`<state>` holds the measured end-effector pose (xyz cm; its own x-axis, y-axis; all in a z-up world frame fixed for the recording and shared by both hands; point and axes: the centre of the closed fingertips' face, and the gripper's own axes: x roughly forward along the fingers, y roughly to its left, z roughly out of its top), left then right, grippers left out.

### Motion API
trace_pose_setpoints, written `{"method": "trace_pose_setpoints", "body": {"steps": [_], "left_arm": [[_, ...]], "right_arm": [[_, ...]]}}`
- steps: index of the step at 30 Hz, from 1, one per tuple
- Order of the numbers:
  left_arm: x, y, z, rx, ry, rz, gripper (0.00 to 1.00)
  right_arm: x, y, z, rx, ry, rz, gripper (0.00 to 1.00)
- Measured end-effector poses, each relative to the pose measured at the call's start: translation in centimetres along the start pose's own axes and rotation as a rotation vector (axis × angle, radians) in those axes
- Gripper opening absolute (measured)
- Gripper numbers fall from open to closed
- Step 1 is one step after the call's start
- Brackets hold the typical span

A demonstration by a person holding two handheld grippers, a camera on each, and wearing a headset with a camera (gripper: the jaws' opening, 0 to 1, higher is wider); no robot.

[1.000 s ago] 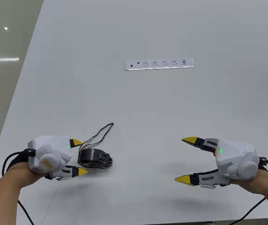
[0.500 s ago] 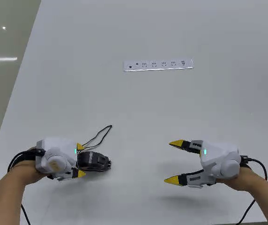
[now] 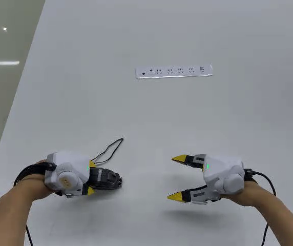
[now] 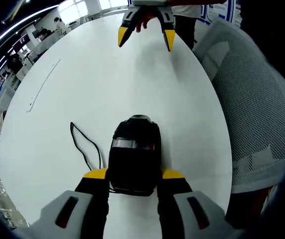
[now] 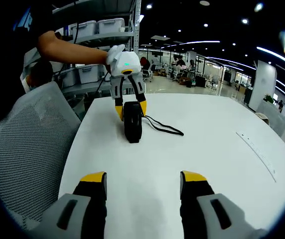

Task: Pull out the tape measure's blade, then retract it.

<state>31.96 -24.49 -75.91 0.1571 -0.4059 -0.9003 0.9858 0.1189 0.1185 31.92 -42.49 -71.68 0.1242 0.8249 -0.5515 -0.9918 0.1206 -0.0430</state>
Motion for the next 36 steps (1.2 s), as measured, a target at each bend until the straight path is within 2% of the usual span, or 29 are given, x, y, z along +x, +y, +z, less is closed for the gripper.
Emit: {"method": "trace_pose_setpoints", "body": {"steps": [6, 21, 36], "left_arm": [[0.4, -0.1, 0.2, 0.003, -0.011, -0.007, 0.33], [0.5, 0.0, 0.1, -0.001, -0.002, 0.000, 0.31], [0.5, -0.1, 0.1, -0.002, -0.020, -0.009, 0.30]], "right_arm": [[1.5, 0.1, 0.0, -0.005, 0.001, 0.014, 0.58], [5.6, 0.8, 0.1, -0.022, -0.001, 0.063, 0.52], [9.2, 0.9, 1.3, -0.010, -0.009, 0.092, 0.46]]}}
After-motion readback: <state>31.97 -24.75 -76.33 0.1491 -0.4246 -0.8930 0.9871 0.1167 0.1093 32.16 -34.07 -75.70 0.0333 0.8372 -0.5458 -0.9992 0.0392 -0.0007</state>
